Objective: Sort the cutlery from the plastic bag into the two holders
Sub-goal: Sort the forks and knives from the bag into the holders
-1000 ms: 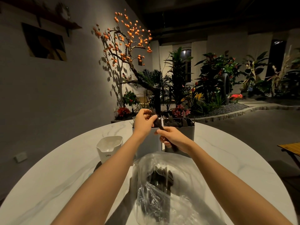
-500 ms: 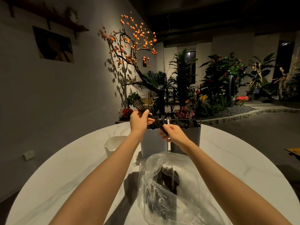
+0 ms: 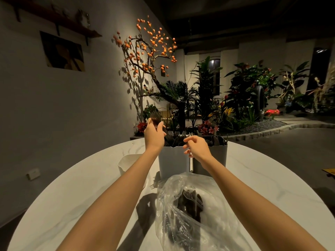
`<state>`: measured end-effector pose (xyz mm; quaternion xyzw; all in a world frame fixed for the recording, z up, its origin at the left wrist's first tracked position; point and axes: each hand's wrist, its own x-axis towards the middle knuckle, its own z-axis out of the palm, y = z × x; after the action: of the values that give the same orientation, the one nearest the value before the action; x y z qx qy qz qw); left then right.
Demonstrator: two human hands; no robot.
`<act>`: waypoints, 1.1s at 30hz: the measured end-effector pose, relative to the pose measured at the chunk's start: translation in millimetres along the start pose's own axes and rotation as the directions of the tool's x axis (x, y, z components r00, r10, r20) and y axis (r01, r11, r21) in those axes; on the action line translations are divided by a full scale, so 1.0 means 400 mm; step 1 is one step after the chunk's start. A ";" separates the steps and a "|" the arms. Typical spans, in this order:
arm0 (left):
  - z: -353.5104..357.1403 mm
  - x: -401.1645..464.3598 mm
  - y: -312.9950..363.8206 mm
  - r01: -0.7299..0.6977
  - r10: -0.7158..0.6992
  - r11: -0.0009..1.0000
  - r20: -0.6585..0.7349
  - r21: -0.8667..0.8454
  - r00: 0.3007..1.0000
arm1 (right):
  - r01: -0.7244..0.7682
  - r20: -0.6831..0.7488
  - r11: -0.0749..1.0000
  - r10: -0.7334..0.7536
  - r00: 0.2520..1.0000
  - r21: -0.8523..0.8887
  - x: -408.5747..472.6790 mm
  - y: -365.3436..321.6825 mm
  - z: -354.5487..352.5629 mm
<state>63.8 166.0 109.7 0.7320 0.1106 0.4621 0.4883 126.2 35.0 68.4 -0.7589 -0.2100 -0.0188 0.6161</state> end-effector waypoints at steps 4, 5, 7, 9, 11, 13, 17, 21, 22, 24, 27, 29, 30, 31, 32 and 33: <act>-0.001 0.016 -0.006 0.028 -0.033 0.997 0.067 0.068 0.997 | -0.007 0.004 0.999 0.007 1.000 -0.033 0.007 0.007 0.005; 0.000 0.017 -0.014 0.036 -0.045 0.995 0.097 0.091 0.994 | -0.003 -0.008 0.999 0.003 1.000 -0.040 0.008 0.009 0.008; 0.004 0.012 -0.046 0.061 -0.093 0.980 0.162 0.191 0.982 | 0.003 -0.040 0.999 -0.005 0.999 -0.052 0.011 0.014 0.017; 0.011 0.002 -0.084 0.045 -0.118 0.936 0.191 0.348 0.975 | 0.006 -0.060 0.998 -0.010 0.998 -0.059 0.011 0.018 0.026; 0.016 -0.004 -0.103 0.041 -0.122 0.913 0.175 0.405 0.977 | 0.018 -0.057 0.997 -0.022 0.998 -0.079 0.008 0.019 0.029; 0.019 -0.008 -0.102 0.030 -0.104 0.917 0.166 0.398 0.981 | 0.031 -0.054 0.995 -0.036 0.998 -0.098 0.007 0.020 0.030; 0.006 -0.018 -0.088 -0.193 0.132 0.858 0.159 0.477 0.978 | 0.041 -0.051 0.993 -0.047 0.998 -0.115 0.012 0.026 0.028; 0.000 -0.024 -0.084 -0.389 0.343 0.744 0.189 0.543 0.920 | 0.043 -0.022 0.994 -0.046 0.999 -0.103 0.010 0.023 0.021; -0.001 -0.025 -0.084 -0.408 0.366 0.722 0.192 0.558 0.911 | 0.044 -0.016 0.994 -0.046 0.999 -0.102 0.009 0.022 0.019; -0.002 -0.022 -0.086 -0.438 0.373 0.680 0.237 0.588 0.897 | 0.047 -0.003 0.992 -0.047 0.999 -0.116 0.009 0.019 0.015; -0.004 -0.009 -0.079 -0.431 0.252 0.695 0.367 0.575 0.895 | 0.049 0.024 0.989 -0.046 0.999 -0.138 0.010 0.016 0.010; 0.000 -0.003 -0.068 -0.384 0.120 0.747 0.458 0.543 0.881 | 0.047 0.033 0.990 -0.043 0.999 -0.130 0.009 0.017 0.009; 0.005 -0.005 -0.062 -0.379 0.066 0.743 0.504 0.551 0.861 | 0.048 0.032 0.991 -0.045 0.998 -0.126 0.007 0.017 0.008; 0.011 -0.012 -0.058 -0.388 0.021 0.726 0.545 0.568 0.838 | 0.050 0.030 0.991 -0.047 0.998 -0.125 0.005 0.016 0.008; 0.017 -0.021 -0.059 -0.400 -0.012 0.706 0.575 0.584 0.818 | 0.052 0.029 0.991 -0.049 0.998 -0.126 0.003 0.016 0.008; 0.021 -0.032 -0.063 -0.414 -0.024 0.692 0.592 0.591 0.805 | 0.051 0.034 0.990 -0.047 0.998 -0.130 0.001 0.014 0.009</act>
<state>70.8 165.7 81.0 0.9692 0.0461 0.2029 0.1313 127.7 37.4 62.3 -0.7926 -0.2363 -0.0360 0.5610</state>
